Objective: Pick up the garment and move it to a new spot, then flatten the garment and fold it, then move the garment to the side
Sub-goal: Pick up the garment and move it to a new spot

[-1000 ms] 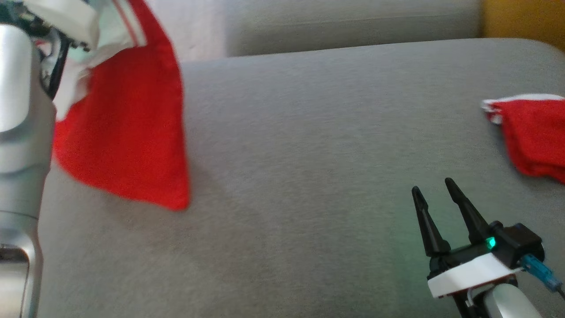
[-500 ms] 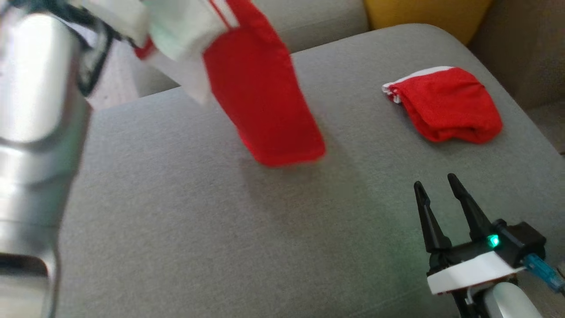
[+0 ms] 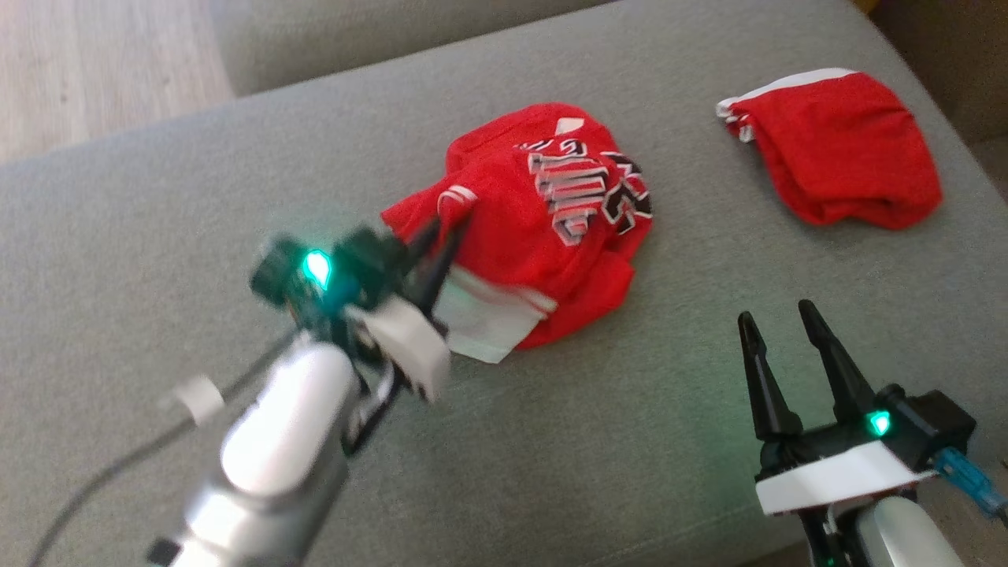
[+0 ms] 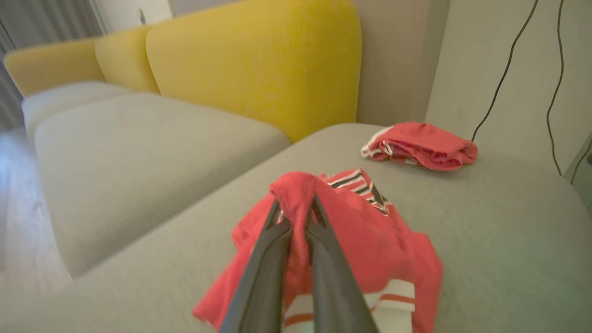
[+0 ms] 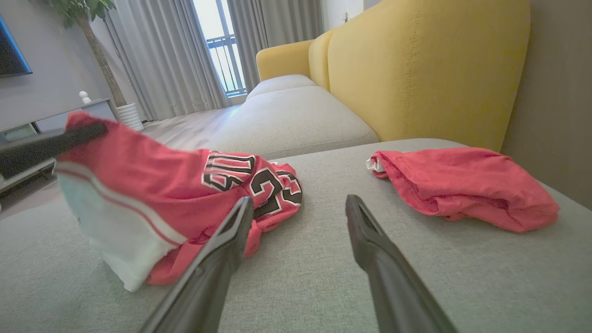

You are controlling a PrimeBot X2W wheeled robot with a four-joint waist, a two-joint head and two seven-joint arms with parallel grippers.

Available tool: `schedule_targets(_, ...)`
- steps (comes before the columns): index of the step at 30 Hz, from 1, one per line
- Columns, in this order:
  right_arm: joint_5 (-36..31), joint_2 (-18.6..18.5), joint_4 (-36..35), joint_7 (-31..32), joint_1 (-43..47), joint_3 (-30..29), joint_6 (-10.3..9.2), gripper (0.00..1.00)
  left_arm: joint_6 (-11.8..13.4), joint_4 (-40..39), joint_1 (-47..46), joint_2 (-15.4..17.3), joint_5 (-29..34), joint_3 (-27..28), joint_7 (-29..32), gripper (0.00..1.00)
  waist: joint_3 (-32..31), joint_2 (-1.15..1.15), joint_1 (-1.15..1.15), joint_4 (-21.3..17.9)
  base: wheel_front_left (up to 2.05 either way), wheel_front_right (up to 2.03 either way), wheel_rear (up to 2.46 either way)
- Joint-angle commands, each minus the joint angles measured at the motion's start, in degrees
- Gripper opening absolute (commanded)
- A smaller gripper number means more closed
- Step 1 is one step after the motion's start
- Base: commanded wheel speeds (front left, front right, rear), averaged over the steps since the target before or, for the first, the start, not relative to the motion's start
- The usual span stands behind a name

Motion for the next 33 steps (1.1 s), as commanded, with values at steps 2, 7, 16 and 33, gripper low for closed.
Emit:
schedule_targets(2,-0.4,0.2,-2.0,-0.6,-2.9,1.3,-0.04,1.00,0.9,0.6,0.7,-1.0,-0.6,0.6,-3.4,0.00,2.5,0.00,-0.01,1.9,0.00,0.00,0.00)
schedule_targets(7,-0.5,-0.1,-1.4,-0.6,-3.7,1.8,-0.04,1.00,2.0,3.8,2.3,-3.1,-0.5,0.0,-8.9,1.00,2.7,0.00,-0.01,3.4,0.00,0.00,0.00)
schedule_targets(16,-0.4,0.0,0.1,-0.6,-1.0,1.1,-0.04,1.00,8.1,2.3,9.4,-4.0,-1.2,4.5,-15.9,1.00,-5.2,0.00,-0.01,7.7,0.00,0.00,0.00)
schedule_targets(33,-0.3,1.9,0.1,-0.6,7.3,-1.2,-0.04,1.00,15.1,-19.1,42.8,-5.4,3.3,22.2,-16.0,1.00,-15.8,0.00,-0.01,13.2,0.00,0.00,0.00)
